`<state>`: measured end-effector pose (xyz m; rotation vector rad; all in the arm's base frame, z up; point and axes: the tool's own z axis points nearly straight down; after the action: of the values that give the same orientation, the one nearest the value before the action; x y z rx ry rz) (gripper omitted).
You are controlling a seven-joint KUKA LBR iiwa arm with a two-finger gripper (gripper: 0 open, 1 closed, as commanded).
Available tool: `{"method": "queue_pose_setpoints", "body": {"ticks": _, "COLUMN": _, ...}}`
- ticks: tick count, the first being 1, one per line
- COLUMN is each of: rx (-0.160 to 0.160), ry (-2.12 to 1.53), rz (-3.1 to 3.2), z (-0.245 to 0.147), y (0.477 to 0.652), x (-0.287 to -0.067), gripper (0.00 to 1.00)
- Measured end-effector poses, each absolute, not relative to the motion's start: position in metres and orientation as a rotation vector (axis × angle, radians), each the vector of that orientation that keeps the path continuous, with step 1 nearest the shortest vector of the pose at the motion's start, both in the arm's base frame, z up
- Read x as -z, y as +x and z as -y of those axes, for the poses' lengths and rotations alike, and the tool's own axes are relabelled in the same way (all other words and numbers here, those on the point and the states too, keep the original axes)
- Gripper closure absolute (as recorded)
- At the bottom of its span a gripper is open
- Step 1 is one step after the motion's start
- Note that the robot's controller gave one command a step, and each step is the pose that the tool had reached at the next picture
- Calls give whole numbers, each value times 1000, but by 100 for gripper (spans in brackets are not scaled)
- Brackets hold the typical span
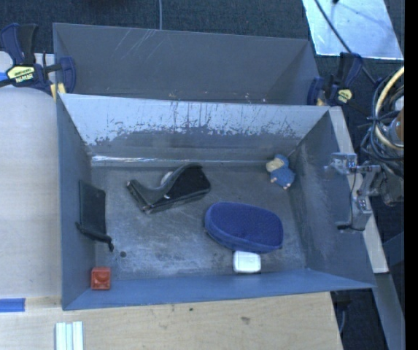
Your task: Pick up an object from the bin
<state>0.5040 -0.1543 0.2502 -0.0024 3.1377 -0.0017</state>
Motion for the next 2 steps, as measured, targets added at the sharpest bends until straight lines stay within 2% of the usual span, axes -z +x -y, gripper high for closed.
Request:
{"method": "queue_pose_setpoints", "body": {"ticks": 1, "rx": -4, "ry": -163, "rz": -3141, "z": 103, "y": 531, "x": -111, "gripper": 0}}
{"method": "queue_pose_setpoints", "body": {"ticks": 2, "rx": 0, "ry": -144, "rz": -3133, "z": 55, "y": 511, "x": -70, "gripper": 0}}
